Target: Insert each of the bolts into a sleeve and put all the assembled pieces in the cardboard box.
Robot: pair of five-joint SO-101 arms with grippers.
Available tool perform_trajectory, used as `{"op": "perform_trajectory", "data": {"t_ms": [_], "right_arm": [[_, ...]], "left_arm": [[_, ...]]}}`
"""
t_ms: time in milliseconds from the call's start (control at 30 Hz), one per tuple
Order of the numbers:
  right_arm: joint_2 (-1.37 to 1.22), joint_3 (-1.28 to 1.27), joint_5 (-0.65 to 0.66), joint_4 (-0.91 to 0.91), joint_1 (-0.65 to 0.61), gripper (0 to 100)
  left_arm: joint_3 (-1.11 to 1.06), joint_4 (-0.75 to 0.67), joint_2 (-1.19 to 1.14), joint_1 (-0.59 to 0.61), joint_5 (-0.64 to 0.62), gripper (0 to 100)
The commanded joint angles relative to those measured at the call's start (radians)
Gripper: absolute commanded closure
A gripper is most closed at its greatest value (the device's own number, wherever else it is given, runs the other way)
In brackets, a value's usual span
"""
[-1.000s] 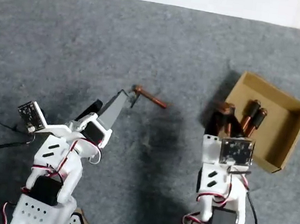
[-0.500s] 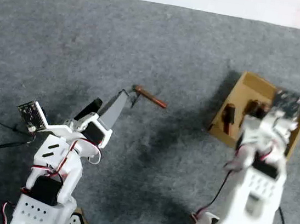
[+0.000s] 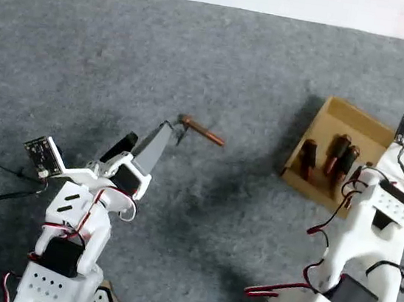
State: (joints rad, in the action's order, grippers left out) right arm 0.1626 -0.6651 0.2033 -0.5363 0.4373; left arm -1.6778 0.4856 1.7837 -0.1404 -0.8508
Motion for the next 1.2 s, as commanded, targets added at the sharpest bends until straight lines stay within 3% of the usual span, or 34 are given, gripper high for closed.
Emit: {"op": "perform_trajectory", "data": {"t_ms": [0,167,333,467,600,867,1033,1167], "right_arm": [[0.01,0.061,-0.006,-0.002,0.004,91.0],[0.013,0.061,0.0,-0.002,0.004,80.1],[0.016,0.067,-0.005,-0.013,0.004,80.0],[0.077,0.068,-0.006,-0.136,-0.064,80.0],[0.222,0.064,-0.006,-0.236,-0.234,80.0],[0.361,0.035,-0.014,-0.294,-0.719,80.0],[0.263,0.081,-0.249,-0.28,-0.932,80.0],[0.097,0.236,-0.374,-0.268,-1.023,80.0]], "left_arm": [[-0.019,-0.025,0.008,0.008,0.006,71],[-0.019,-0.025,0.008,0.008,0.006,71],[-0.019,-0.025,0.008,0.01,0.008,71],[-0.019,-0.025,0.013,0.018,0.008,71],[-0.019,-0.025,0.016,0.042,0.003,71],[-0.016,-0.029,0.016,0.193,-0.034,71],[-0.015,-0.029,0.016,0.328,-0.097,71],[-0.016,-0.028,0.016,0.334,-0.095,71]]}}
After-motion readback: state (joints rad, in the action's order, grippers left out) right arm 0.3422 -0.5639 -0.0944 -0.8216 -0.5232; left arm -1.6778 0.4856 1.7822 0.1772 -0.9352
